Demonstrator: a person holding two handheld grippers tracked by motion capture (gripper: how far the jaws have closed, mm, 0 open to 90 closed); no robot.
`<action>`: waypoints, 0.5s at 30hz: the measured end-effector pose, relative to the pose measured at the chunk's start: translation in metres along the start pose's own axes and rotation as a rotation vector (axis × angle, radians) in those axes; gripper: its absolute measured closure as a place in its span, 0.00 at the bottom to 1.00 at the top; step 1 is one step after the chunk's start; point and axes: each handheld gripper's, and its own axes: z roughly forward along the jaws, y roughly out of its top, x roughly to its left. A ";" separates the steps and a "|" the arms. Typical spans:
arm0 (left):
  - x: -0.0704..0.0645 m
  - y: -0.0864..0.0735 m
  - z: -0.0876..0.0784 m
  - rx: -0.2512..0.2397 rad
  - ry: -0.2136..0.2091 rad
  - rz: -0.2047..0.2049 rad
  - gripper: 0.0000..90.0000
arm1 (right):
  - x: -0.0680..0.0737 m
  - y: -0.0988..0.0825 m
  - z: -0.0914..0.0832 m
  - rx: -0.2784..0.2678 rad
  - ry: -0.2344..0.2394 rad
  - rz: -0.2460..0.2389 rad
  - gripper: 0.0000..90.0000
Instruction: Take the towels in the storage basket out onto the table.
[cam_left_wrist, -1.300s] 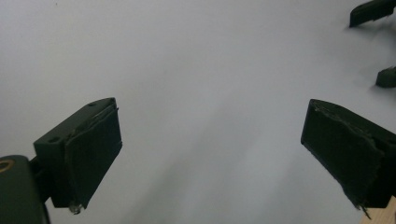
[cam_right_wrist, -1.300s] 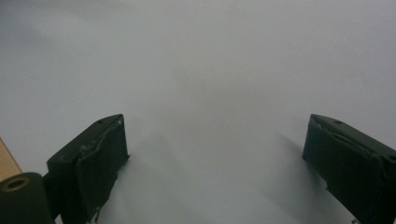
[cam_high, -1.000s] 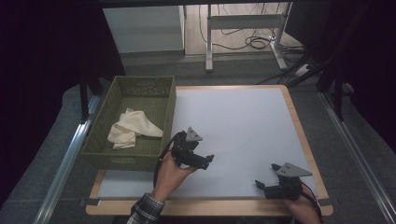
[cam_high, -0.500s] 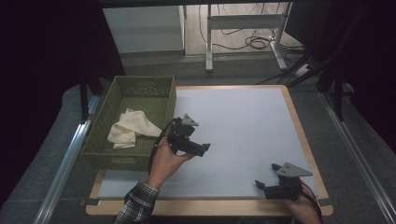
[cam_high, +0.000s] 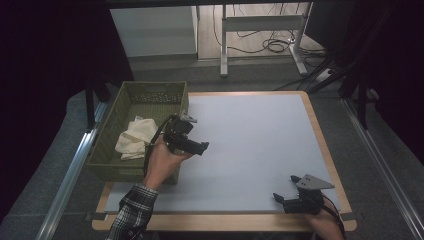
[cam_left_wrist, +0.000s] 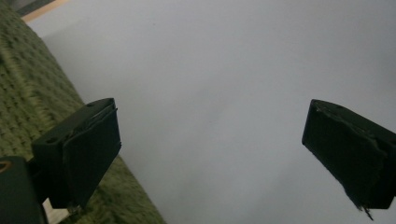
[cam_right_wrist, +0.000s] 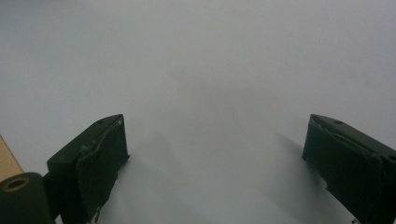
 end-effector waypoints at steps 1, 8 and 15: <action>0.004 0.001 -0.001 -0.001 0.007 -0.003 0.05 | 0.000 0.000 0.000 0.000 0.000 0.000 0.07; 0.019 0.003 -0.006 0.002 0.031 -0.016 0.05 | 0.000 0.000 0.000 0.000 0.001 0.000 0.07; 0.046 -0.001 -0.015 -0.012 0.062 -0.066 0.05 | 0.000 0.000 0.000 0.000 0.002 0.000 0.07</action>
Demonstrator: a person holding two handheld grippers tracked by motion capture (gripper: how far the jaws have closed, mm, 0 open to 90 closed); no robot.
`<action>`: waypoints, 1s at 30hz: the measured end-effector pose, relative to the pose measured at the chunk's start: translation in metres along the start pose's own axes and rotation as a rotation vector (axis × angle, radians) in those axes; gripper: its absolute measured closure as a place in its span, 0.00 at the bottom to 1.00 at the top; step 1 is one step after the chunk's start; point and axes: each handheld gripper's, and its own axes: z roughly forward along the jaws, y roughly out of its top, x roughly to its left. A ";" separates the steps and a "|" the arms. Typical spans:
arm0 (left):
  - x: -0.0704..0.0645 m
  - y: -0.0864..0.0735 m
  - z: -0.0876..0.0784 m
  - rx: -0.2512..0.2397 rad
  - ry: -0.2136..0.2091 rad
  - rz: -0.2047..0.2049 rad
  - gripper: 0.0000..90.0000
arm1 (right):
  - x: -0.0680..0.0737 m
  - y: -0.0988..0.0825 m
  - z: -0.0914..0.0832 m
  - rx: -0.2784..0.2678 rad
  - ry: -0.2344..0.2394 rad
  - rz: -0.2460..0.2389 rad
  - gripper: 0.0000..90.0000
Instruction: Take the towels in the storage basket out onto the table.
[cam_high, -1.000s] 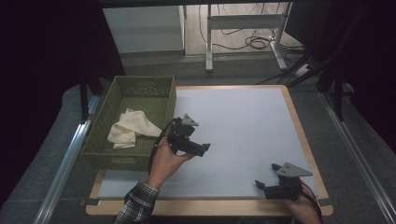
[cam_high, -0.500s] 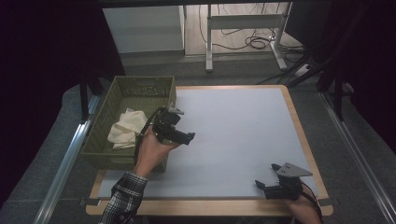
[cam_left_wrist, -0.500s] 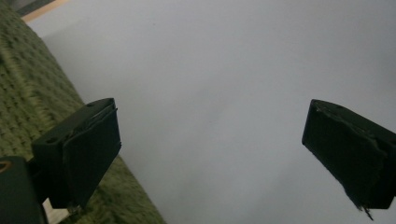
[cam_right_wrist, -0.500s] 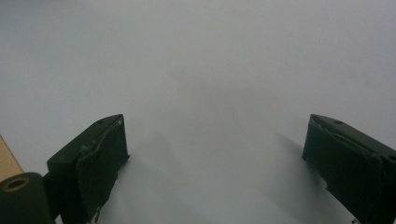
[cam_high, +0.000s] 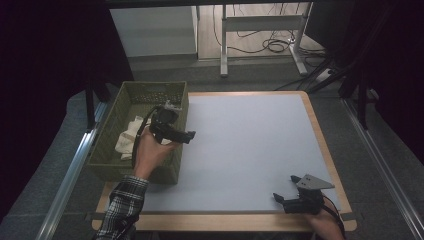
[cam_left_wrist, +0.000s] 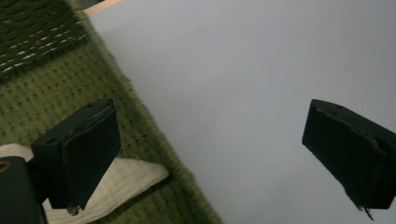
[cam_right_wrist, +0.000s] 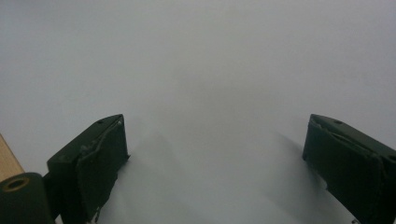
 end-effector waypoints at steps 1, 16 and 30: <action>0.000 0.000 0.000 0.000 0.000 0.000 0.05 | 0.000 0.000 0.000 0.000 0.000 0.000 0.07; 0.064 -0.020 -0.003 0.057 0.087 -0.071 0.05 | 0.000 0.000 0.000 0.000 0.000 0.000 0.07; 0.117 -0.044 0.014 0.186 0.160 -0.182 0.03 | 0.000 0.000 0.000 -0.001 0.002 0.000 0.07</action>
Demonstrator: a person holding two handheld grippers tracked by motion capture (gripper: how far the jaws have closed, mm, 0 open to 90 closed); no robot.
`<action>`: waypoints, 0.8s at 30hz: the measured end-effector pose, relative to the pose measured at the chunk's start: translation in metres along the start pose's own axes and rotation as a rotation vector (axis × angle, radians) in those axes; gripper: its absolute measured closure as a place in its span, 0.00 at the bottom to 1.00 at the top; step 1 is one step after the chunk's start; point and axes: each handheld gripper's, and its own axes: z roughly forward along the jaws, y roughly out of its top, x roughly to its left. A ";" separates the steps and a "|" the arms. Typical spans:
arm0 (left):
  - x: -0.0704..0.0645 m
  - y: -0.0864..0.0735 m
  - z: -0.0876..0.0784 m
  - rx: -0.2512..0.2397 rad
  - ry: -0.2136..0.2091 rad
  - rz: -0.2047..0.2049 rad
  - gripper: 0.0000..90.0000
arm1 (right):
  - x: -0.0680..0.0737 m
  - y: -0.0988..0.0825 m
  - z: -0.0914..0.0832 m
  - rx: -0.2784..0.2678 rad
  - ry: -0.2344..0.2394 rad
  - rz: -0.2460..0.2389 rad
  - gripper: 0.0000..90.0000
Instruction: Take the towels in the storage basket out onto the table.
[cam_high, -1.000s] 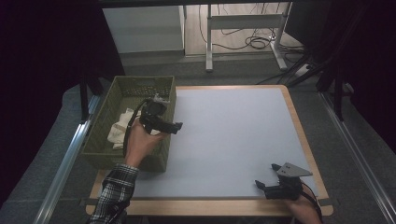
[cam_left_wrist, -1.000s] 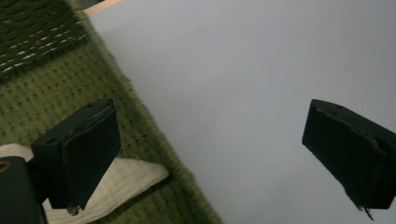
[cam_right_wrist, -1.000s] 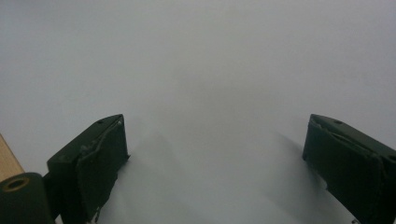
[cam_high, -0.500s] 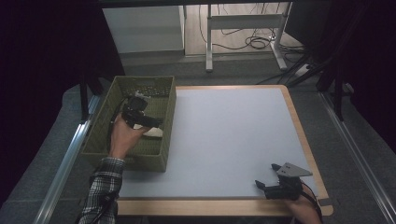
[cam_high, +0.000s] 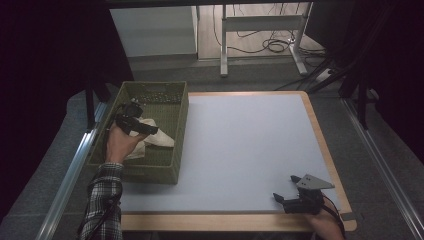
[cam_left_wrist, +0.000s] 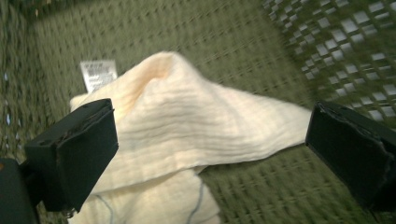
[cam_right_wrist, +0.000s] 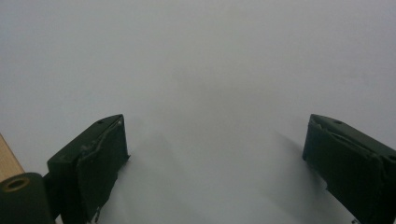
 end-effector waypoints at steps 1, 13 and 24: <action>0.005 0.000 0.006 0.027 0.005 -0.010 0.03 | 0.000 0.000 0.000 0.000 0.000 0.000 0.07; 0.026 0.006 0.050 0.195 -0.017 -0.068 0.04 | 0.000 0.000 0.000 0.000 0.003 0.000 0.07; 0.033 0.006 0.068 0.358 -0.017 -0.092 0.18 | -0.001 0.000 0.000 0.002 0.006 -0.001 0.07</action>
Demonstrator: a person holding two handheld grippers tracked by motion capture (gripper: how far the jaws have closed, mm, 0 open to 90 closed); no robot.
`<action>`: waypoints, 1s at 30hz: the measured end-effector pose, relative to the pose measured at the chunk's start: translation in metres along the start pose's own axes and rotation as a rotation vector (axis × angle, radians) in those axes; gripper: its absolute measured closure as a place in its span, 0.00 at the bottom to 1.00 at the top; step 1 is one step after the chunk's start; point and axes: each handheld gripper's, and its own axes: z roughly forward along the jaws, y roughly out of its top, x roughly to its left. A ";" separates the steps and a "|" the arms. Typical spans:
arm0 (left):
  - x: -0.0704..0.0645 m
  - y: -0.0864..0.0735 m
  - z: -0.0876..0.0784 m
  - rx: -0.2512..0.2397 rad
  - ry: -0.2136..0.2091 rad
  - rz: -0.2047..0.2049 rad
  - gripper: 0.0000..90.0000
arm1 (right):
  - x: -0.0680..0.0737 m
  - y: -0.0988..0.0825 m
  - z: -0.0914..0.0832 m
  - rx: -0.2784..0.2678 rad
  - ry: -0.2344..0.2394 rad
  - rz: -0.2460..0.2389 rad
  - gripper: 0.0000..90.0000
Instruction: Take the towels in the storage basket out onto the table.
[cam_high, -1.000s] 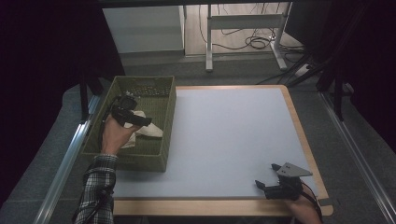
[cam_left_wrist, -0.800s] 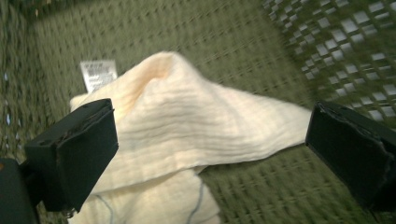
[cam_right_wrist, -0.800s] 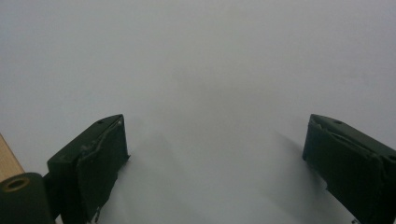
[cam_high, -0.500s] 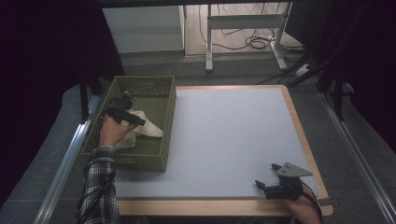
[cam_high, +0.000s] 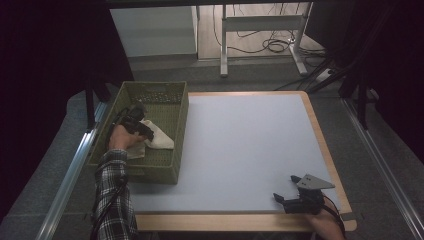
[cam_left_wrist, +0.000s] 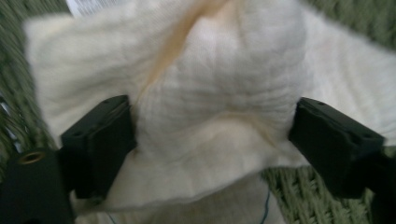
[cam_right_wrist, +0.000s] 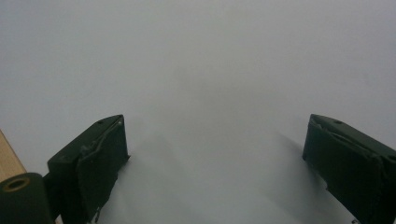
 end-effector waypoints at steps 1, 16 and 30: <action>-0.001 0.000 0.003 0.046 0.024 0.007 0.21 | 0.000 0.000 0.000 0.000 0.000 0.000 0.07; 0.001 -0.008 -0.005 0.037 -0.035 -0.018 0.90 | 0.000 0.000 0.000 0.000 -0.001 -0.001 0.07; -0.005 -0.018 -0.043 -0.105 -0.068 0.035 0.90 | 0.000 0.000 0.000 -0.001 0.000 -0.001 0.07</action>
